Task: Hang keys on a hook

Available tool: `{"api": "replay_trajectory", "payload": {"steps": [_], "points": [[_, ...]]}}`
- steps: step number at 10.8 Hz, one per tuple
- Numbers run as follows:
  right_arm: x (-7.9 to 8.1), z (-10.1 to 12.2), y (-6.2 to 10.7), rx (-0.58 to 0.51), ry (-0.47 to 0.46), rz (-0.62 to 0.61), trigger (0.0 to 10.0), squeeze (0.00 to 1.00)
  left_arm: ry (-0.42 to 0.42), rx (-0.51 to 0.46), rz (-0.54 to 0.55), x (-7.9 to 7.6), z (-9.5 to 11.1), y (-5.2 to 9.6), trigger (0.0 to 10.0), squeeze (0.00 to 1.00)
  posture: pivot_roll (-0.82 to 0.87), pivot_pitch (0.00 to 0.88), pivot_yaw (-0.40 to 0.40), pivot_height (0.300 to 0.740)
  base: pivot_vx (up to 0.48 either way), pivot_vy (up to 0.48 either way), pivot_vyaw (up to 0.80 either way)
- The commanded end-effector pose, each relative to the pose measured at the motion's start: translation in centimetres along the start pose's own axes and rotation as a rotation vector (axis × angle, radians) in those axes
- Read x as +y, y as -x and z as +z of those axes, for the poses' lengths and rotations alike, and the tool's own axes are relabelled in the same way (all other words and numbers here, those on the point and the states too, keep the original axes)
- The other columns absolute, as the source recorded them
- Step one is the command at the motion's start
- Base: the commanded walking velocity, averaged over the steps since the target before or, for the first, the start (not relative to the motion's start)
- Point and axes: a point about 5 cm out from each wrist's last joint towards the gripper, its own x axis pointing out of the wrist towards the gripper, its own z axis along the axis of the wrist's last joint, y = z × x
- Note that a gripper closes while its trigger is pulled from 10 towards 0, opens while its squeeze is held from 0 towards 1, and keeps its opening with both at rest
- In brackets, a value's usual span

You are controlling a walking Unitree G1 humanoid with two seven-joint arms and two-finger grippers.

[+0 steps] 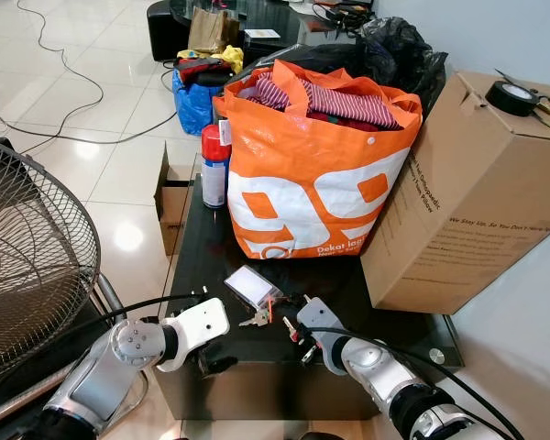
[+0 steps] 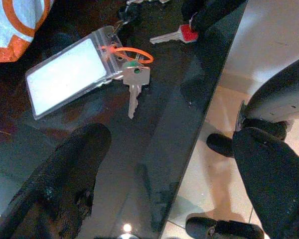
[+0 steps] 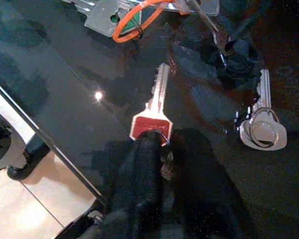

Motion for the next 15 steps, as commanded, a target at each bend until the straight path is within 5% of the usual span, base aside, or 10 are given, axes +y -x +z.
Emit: {"api": "replay_trajectory", "payload": {"steps": [1,6,7,11,13,14,15], "points": [[-0.6,-0.2,0.2,0.012,0.008,-0.018,0.0,0.0,-0.003,-0.015,-0.003,0.0,0.4,0.2,10.0,0.0,-0.09,0.0,-0.158,0.74,0.0,0.0,0.0],[-1.2,0.4,0.3,-0.028,0.006,-0.037,0.0,0.0,-0.014,-0.014,-0.004,0.3,0.8,0.0,10.0,0.0,-0.1,0.0,-0.139,0.74,0.0,0.0,0.0],[-2.4,1.3,1.0,-0.105,-0.006,-0.039,0.0,0.0,-0.018,-0.022,0.013,0.6,0.9,-0.2,10.0,0.0,-0.1,0.0,-0.128,0.74,0.0,0.0,0.0],[-5.6,4.2,6.5,-0.448,-0.234,-0.039,0.0,0.0,0.095,-0.156,0.193,3.0,2.5,1.0,10.0,0.0,-0.1,0.0,-0.073,0.74,0.0,0.0,0.0],[-6.7,5.6,9.6,-0.554,-0.359,-0.148,0.0,0.0,0.149,-0.249,0.286,4.4,3.9,2.0,10.0,0.0,-0.08,0.0,-0.063,0.74,0.0,0.0,0.0],[-7.2,6.2,11.3,-0.56,-0.376,-0.239,0.0,0.0,0.171,-0.337,0.391,5.6,5.0,3.0,10.0,0.0,-0.06,0.0,-0.076,0.74,0.0,0.0,0.0],[-7.7,7.2,13.2,-0.634,-0.404,-0.362,0.0,0.0,0.241,-0.487,0.608,7.6,7.0,4.9,10.0,0.0,-0.04,0.0,-0.092,0.74,0.0,0.0,0.0]]}}
